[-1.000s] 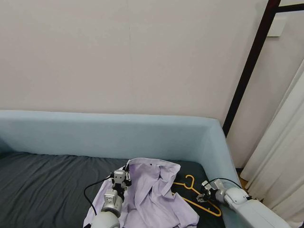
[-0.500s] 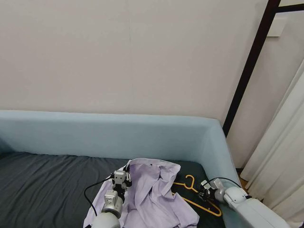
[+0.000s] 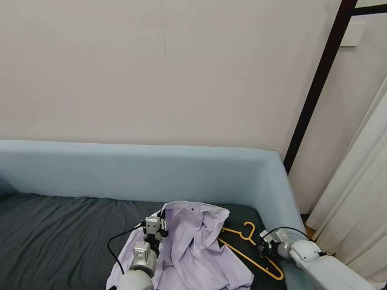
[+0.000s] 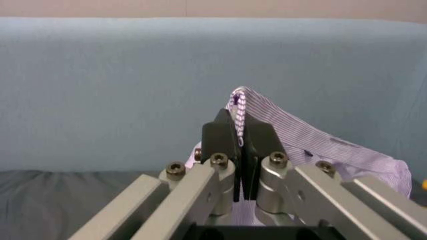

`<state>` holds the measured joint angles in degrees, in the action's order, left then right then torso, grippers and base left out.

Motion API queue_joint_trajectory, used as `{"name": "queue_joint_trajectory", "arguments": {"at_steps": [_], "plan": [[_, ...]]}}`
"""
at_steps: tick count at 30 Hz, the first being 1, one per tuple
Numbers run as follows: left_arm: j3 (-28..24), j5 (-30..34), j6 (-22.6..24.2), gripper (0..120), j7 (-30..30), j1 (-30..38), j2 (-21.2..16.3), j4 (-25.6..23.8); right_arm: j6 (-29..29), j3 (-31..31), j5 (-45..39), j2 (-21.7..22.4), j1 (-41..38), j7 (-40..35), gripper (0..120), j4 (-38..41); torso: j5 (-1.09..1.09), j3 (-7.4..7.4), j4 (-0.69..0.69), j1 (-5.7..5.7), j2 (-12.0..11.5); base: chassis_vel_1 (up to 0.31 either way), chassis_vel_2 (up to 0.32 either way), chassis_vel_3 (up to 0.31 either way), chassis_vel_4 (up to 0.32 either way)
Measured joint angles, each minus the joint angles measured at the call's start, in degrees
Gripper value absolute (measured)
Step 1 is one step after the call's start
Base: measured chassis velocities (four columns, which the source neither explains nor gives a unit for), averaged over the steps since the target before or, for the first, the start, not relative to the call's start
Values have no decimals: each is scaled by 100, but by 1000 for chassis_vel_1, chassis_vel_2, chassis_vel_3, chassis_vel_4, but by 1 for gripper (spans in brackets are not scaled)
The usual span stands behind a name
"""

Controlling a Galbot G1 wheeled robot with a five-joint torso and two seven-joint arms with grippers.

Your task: Pick up the clothes from the sofa and hang them on the clothes hanger.

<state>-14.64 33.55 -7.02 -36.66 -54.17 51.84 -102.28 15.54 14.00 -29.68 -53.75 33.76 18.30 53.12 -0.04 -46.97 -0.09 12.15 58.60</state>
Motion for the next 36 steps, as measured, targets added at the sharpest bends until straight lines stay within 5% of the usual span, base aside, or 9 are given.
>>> {"name": "queue_joint_trajectory", "arguments": {"at_steps": [19, 33, 36], "plan": [[-63, -119, -70, 0, 41, -242, -15, -118, -333, -490, -1319, 2, -193, -2016, 5, 1346, -1, 1, 4, 0, 0, 0, 0, 0, 0], [-26, 77, -78, 0, 33, 78, -82, -127, -1113, -932, 537, 333, 839, -3074, 5, 2877, -1, 1, 0, 0, 0, 0, 0, 0, 0], [-24, 144, -67, 0, 16, 125, -116, -160, -1618, -1217, 1586, 404, 1453, -3146, 5, 3227, -1, 1, 2, 0, 0, 0, 0, 0, 0]]}}
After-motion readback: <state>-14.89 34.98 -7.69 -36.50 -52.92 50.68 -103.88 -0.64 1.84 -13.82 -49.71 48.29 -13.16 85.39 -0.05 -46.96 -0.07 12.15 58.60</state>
